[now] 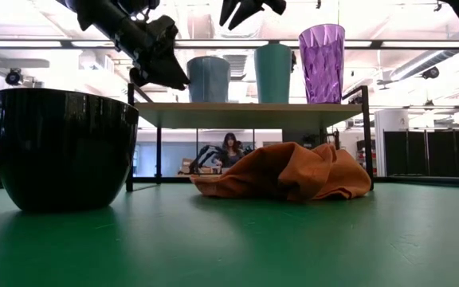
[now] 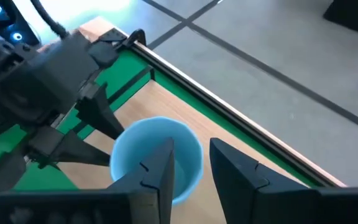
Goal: Stack small to large cups/mugs on shelf
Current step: Put the blue mug on the shelf
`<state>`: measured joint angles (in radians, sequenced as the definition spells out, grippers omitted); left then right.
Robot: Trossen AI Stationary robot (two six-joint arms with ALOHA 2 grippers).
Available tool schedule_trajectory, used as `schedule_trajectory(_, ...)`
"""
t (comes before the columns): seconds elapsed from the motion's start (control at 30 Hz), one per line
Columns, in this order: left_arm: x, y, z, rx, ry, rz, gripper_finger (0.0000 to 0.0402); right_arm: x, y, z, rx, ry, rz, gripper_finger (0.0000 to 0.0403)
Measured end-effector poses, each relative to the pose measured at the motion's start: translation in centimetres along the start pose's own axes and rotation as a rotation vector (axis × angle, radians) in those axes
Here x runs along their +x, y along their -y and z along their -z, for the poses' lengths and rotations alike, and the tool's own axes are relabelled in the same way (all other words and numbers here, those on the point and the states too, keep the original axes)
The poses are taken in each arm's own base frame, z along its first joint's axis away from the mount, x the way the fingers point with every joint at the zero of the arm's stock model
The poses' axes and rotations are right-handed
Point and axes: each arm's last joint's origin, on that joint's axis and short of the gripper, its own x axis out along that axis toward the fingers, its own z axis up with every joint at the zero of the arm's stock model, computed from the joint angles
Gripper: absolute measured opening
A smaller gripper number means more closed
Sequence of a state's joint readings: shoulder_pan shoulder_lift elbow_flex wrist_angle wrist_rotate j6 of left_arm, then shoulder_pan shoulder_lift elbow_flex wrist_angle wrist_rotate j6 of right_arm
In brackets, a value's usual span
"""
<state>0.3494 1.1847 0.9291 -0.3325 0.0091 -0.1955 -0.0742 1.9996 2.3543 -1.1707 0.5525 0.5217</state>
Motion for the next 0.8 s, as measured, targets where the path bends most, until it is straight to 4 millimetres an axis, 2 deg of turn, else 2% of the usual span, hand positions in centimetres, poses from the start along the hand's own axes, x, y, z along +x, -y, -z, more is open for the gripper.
schedule_trajectory(0.23, 1.7, -0.2, 0.1, -0.001, -0.026, -0.009, 0.0118, -0.1, 0.0, 0.0, 0.001, 0.002, -0.001, 0.0095)
schedule_trajectory(0.53, 3.8, 0.1, -0.8, 0.0, -0.023, 0.018, 0.0118, -0.1, 0.1, 0.1, -0.009, -0.008, 0.005, 0.0095)
schedule_trajectory(0.7, 3.6, 0.2, -0.9, 0.0, -0.019, 0.036, 0.0118, -0.1, 0.4, 0.4, -0.032, -0.043, 0.026, 0.0095)
schedule_trajectory(0.8, 2.6, 0.2, -0.9, 0.0, -0.026, 0.035, 0.0118, -0.1, 0.4, 0.4, -0.032, -0.043, 0.025, 0.0095)
